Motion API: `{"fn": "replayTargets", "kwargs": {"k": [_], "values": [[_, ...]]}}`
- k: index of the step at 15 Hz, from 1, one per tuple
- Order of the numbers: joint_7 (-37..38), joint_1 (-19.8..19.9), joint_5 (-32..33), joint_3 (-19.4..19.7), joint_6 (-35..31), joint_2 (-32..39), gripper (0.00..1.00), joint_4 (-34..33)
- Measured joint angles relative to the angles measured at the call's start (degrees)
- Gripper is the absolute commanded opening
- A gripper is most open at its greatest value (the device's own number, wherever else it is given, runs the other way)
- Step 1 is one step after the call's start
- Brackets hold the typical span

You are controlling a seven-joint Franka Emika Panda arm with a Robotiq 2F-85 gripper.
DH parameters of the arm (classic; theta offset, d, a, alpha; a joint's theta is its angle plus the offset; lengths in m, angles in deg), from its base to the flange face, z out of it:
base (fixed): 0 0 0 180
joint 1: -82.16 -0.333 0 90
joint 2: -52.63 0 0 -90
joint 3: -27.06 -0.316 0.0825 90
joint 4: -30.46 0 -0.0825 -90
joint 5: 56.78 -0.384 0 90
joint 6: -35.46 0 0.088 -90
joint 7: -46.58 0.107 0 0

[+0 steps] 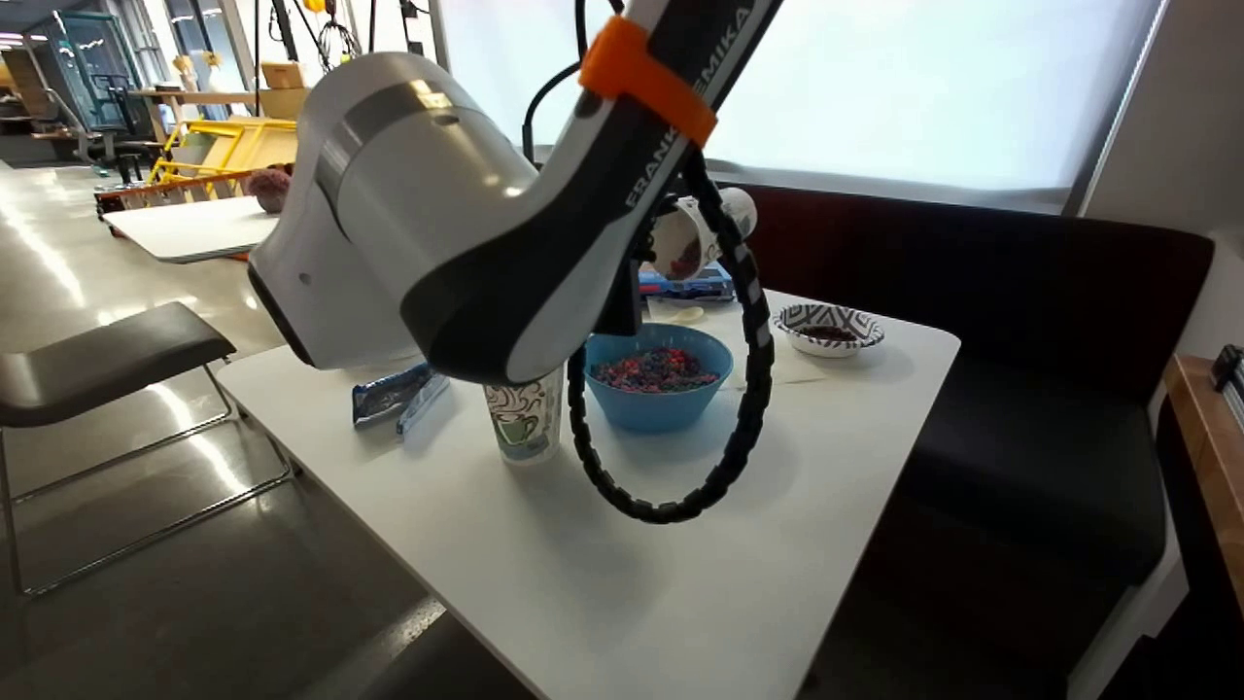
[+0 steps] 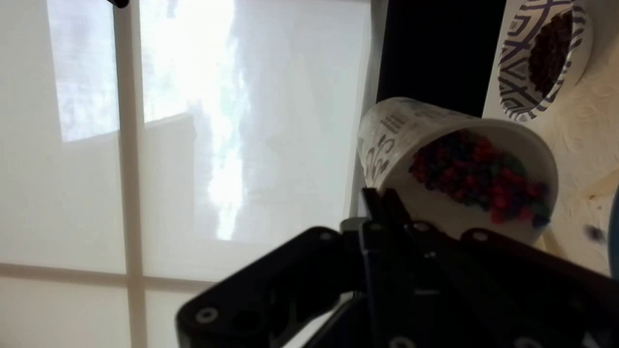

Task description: Pour the cereal out of the coffee cup on the left then place the cup on the right side of the table.

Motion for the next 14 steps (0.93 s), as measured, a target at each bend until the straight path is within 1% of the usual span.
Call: {"fn": "replayTargets", "kwargs": {"k": [7,14], "values": [[0.0,-0.1,5.5,0.6,1.4,3.5,0.01,-0.8],[-0.1,-1.6,10.7,0.5,5.6,5.8,0.01,-1.4]]}}
